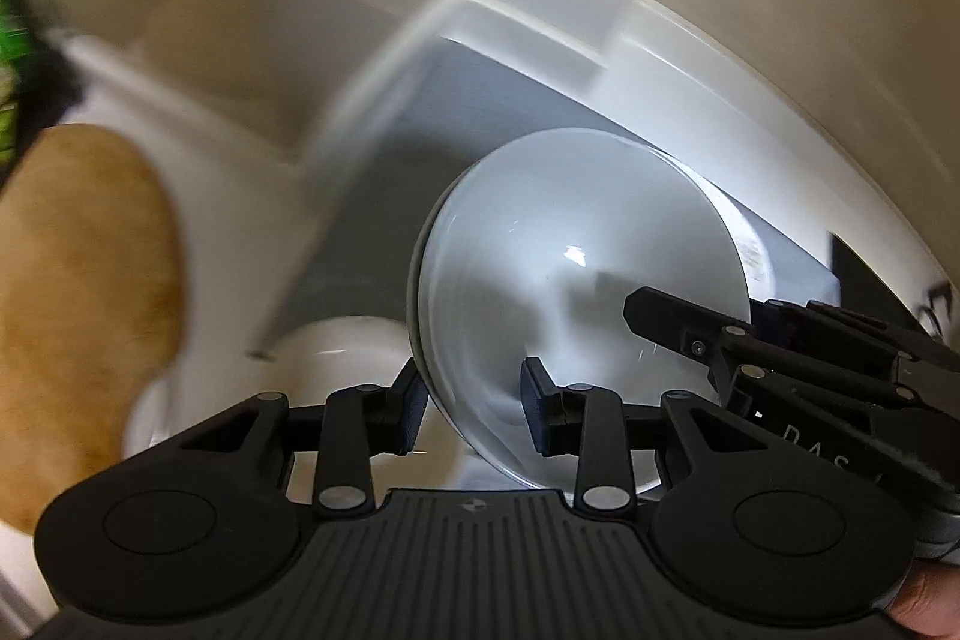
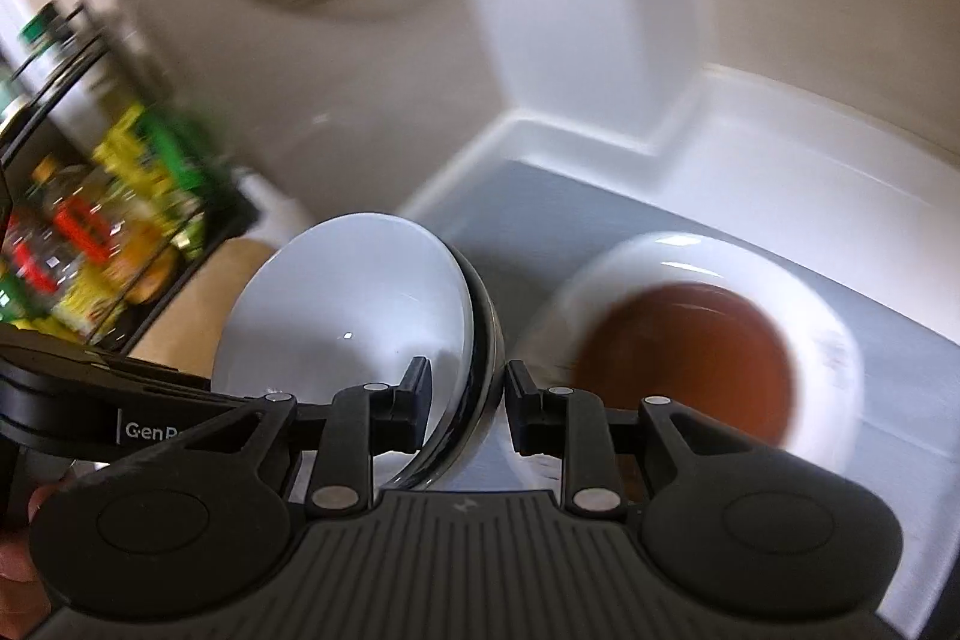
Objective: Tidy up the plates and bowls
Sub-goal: 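Grip the nested bowls with both grippers and lift them off the mat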
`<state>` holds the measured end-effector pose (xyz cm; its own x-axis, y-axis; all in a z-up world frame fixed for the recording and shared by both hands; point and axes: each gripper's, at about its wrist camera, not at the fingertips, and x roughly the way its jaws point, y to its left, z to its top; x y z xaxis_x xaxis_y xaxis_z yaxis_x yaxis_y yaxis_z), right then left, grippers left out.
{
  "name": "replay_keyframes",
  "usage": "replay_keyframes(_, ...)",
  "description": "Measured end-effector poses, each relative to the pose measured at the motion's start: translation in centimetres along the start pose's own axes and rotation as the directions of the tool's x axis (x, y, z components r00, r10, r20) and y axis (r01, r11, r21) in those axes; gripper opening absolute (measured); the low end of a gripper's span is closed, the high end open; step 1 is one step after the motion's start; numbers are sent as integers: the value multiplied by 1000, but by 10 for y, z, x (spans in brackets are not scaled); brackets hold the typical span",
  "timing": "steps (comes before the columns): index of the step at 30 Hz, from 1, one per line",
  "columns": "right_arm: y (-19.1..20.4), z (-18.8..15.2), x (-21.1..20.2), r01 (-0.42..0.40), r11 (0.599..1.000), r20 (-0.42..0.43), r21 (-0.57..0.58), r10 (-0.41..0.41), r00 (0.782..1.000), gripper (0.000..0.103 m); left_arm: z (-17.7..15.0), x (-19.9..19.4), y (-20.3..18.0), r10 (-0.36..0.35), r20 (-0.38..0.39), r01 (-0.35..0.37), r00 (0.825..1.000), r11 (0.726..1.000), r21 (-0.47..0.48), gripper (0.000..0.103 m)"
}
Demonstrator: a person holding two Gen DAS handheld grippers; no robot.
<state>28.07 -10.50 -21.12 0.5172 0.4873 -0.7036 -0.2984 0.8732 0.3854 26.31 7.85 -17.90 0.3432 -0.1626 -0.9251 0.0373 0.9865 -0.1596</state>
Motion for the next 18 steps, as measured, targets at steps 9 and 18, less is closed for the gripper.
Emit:
replay_keyframes(9, 76, 33, -8, -110, 991, 15, -75, 111, 994, 29, 6, -73, 58, 42, 77, -40, 996, 999, -35, 36)
replay_keyframes(18, 91, 18, -7, -75, 994, -7, -75, 75, 997, 29, 2, -57, 81, -15, 42, 16, 999, 1000, -22, 36)
